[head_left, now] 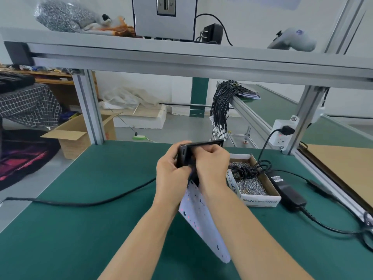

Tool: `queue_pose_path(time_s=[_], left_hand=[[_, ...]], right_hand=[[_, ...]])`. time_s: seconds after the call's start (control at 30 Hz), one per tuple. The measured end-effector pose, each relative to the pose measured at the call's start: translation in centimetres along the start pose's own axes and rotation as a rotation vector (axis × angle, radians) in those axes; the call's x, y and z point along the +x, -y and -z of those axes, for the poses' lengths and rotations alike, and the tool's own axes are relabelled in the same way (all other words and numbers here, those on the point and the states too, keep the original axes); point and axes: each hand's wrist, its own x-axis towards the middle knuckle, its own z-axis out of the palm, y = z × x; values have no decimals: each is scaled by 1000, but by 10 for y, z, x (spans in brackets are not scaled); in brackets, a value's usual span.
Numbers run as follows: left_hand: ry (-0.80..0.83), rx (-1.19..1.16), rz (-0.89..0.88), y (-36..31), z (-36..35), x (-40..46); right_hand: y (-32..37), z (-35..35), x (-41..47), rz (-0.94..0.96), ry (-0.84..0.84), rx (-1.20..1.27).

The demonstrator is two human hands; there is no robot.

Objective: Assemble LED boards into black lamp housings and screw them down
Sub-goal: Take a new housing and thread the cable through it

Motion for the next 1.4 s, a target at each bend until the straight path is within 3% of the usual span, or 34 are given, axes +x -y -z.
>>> queue_pose_path(time_s=[0.13, 0.23, 0.33, 0.43, 0.67, 0.73, 0.8, 0.87, 0.93, 1.0, 1.03, 1.1, 1.17, 1.23, 1.27, 1.4], left_hand=[[-18, -34, 91, 0, 6, 11], [-50, -103, 160, -1, 11, 20], [-60, -113, 177, -2, 11, 21], [-70, -127, 143, -1, 14, 19], [56, 2, 56, -1, 20, 15], [69, -64, 94, 0, 29, 18], [55, -103, 133, -1, 38, 22], [16, -152, 158, -3, 44, 25], [-88, -174, 185, -3, 50, 25], [-135, -221, 207, -3, 57, 24], [-95, -254, 223, -3, 60, 23], [33, -302, 241, -3, 60, 20], [149, -307, 245, -4, 54, 17], [182, -279, 236, -4, 48, 16], [181, -266, 228, -4, 48, 16], [192, -297, 283, -4, 54, 16]], right_hand=[[-6, 5, -2, -33, 140, 103], [-5, 13, -5, 80, 265, -72], [1, 13, -7, 310, 121, -350], [0, 9, -11, 394, 48, -406], [-9, -10, -18, 227, -67, -138], [-15, -4, -27, 300, 55, -142], [-17, 8, -36, 373, 306, -390], [-5, 26, -33, 386, 529, -454], [21, 48, -17, 373, 476, -311], [39, 69, 11, 260, 276, -237], [42, 74, 22, 128, 269, -260], [39, 68, 29, -236, 508, -320], [31, 56, 26, -541, 819, -194], [25, 44, 21, -583, 986, -24], [22, 38, 20, -560, 992, 29], [11, 31, 23, -606, 727, 244]])
